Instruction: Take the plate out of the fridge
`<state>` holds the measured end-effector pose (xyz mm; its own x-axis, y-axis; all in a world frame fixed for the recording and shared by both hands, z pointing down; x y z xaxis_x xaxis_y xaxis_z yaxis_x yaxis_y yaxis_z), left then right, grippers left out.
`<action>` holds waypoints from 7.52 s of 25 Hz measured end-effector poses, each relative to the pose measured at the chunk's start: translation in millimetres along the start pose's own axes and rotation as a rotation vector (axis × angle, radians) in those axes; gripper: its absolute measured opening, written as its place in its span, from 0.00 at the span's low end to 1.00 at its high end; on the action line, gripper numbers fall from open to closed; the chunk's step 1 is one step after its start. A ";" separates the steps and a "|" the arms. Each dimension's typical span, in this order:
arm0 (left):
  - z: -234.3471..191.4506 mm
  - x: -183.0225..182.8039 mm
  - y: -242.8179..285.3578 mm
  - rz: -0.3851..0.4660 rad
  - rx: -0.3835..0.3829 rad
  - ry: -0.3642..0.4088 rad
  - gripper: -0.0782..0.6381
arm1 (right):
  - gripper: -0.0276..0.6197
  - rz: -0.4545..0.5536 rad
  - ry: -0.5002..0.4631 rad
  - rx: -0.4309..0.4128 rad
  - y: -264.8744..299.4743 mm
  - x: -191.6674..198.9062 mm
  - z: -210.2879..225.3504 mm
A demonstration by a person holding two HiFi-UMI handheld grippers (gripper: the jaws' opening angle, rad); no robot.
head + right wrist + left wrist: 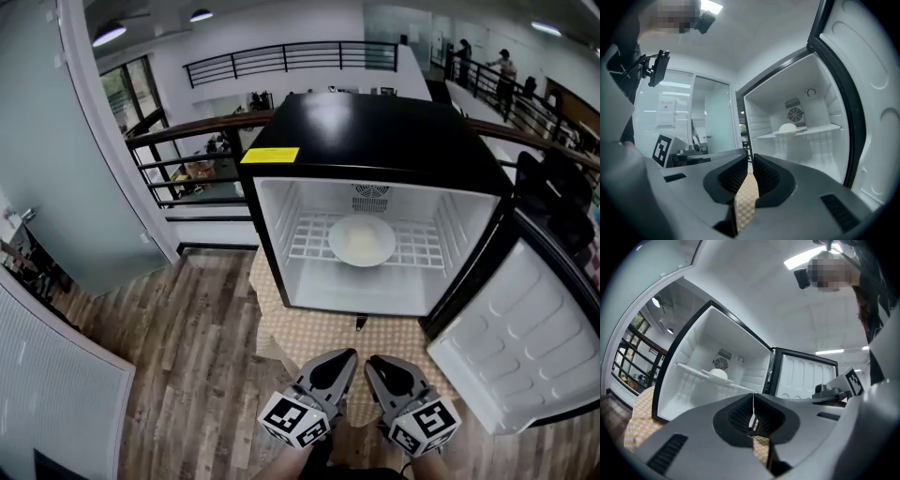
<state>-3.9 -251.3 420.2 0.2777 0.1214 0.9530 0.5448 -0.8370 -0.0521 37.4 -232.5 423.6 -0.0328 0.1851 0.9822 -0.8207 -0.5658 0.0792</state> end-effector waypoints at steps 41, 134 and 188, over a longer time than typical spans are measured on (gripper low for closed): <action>-85.1 -15.7 84.2 -0.030 0.096 0.058 0.13 | 0.13 0.294 0.416 0.127 84.9 -24.6 112.2; -98.9 -29.9 93.9 -0.030 0.063 -0.021 0.13 | 0.15 0.662 1.269 0.192 89.1 -31.0 175.2; 75.8 16.9 -98.0 0.023 -0.068 0.079 0.13 | 0.13 0.585 1.324 0.116 -125.1 43.3 -10.3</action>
<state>7.4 -126.9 418.8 0.2249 0.0620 0.9724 0.4835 -0.8736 -0.0562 132.8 -145.4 454.5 -0.8853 0.4649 0.0090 -0.4576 -0.8677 -0.1940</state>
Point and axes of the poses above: the fingertips, and each gripper's own axes: y forward along the fingers, z to its right, x out of its underside, the point moved 1 cm from there along -y, backward along the fingers, and after that the axes turned 11 degrees about -x, right-handed, at the moved point
